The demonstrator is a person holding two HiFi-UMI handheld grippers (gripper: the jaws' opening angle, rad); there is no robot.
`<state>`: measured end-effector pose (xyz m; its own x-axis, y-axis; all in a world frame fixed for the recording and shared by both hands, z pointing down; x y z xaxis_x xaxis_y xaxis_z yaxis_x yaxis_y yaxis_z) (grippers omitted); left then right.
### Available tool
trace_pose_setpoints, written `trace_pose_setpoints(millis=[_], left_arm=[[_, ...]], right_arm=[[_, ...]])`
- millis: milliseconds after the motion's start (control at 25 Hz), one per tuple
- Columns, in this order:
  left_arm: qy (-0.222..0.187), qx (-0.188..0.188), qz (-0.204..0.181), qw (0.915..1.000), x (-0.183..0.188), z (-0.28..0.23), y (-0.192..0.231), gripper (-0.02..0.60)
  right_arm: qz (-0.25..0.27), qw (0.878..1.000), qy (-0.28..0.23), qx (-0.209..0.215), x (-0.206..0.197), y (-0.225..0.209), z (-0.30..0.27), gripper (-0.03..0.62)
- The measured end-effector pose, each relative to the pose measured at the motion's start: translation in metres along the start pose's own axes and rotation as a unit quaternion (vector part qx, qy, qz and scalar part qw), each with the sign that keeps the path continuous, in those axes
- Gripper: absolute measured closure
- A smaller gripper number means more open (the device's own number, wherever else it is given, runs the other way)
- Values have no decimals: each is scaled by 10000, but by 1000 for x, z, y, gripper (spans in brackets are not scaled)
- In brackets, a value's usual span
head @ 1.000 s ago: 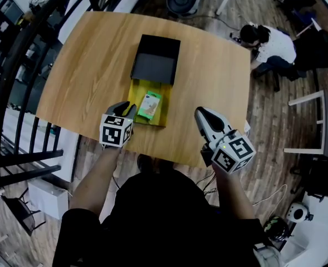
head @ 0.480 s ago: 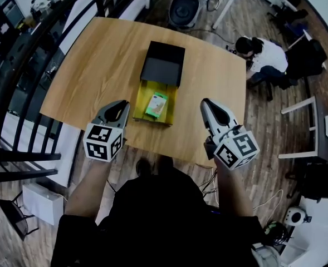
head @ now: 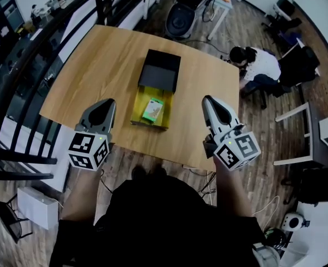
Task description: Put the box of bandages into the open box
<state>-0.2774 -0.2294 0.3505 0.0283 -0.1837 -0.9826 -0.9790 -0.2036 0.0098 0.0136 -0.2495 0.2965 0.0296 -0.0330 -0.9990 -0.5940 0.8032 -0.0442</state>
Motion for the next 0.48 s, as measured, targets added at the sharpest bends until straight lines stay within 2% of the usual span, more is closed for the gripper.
trace_pose_setpoints(millis=[320,480], left_arm=[[-482,345,25,9982,38,6,-12,561],[-502,363,99,9980,40,0,-20,565]], right_arm=[[71,9996,-270,4,20,-16,17,559],[-15,9995,-311,-5,17,-28,24,559]])
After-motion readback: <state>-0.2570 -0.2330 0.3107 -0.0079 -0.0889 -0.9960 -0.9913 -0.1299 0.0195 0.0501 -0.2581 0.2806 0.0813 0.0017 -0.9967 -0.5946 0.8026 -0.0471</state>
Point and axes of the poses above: the fingertips, and each gripper's own axes: z backward along the fingers, y to its left, x out of its top, the point moved 4 cm from there along z, backward along the fingers, and after that the axes turned 11 degrees about x, right-handed, at the moved point
